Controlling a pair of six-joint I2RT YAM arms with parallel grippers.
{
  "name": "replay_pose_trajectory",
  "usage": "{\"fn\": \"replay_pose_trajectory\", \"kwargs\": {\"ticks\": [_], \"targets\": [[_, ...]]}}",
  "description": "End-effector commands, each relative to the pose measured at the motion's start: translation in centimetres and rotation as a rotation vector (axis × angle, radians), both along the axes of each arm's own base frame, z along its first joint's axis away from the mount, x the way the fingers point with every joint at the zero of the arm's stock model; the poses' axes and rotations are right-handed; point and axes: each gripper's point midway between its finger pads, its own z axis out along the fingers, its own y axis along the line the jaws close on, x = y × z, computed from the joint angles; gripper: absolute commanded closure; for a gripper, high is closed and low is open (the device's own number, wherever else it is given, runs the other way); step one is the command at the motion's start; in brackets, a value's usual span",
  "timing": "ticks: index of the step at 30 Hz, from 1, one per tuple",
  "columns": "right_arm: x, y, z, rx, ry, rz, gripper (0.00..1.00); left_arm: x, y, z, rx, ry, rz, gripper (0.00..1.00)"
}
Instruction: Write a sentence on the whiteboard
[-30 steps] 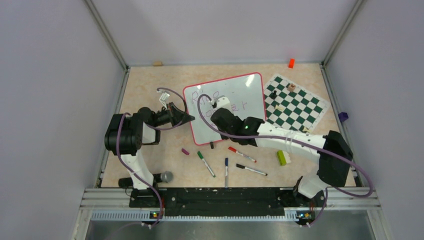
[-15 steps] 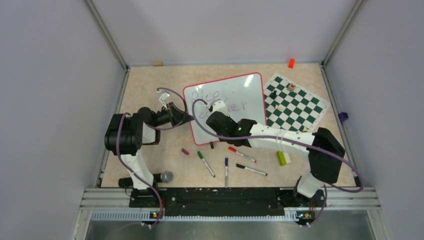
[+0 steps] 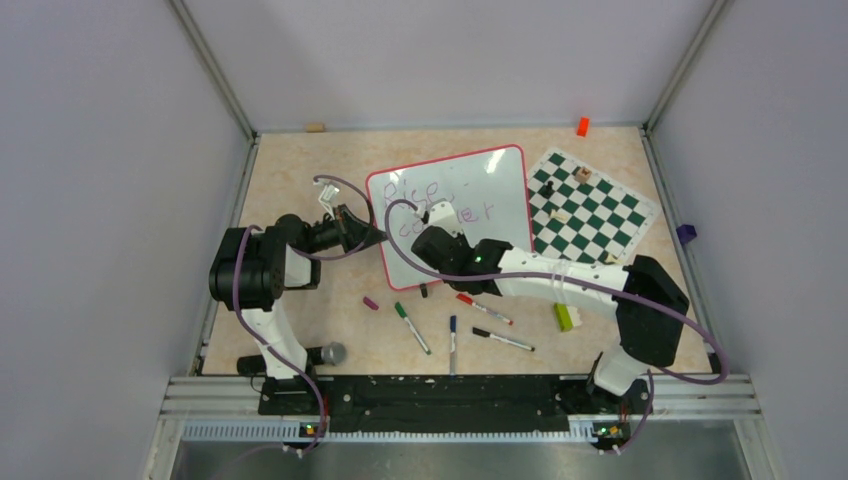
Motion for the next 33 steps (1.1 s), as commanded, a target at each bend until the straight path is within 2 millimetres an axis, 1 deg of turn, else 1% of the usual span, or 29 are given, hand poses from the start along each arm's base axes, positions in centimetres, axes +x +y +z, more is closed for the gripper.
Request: {"fn": "replay_pose_trajectory", "kwargs": {"ticks": [1, 13, 16, 21, 26, 29, 33], "targets": [[1.1, -0.7, 1.1, -0.007, -0.055, -0.057, 1.0, -0.1, 0.2, 1.0, 0.02, -0.139, -0.022, 1.0], [2.3, 1.5, 2.7, 0.013, -0.074, -0.023, 1.0, -0.2, 0.2, 1.0, 0.021, -0.138, -0.023, 1.0], [2.3, 2.1, 2.6, 0.022, -0.063, -0.007, 1.0, -0.1, 0.2, 1.0, 0.021, -0.14, -0.022, 1.0], [1.8, 2.9, 2.2, 0.051, -0.034, 0.03, 1.0, -0.1, 0.2, 1.0, 0.02, -0.139, -0.021, 1.0], [0.9, 3.2, 0.9, 0.059, 0.017, 0.063, 1.0, -0.1, 0.2, 1.0, 0.02, -0.138, -0.022, 1.0], [0.3, 3.0, 0.1, 0.058, 0.044, 0.072, 1.0, -0.1, 0.2, 1.0, 0.02, -0.139, -0.021, 1.0], [-0.4, 2.2, -0.9, 0.046, 0.069, 0.071, 1.0, -0.2, 0.2, 1.0, 0.021, -0.138, -0.023, 1.0]]}}
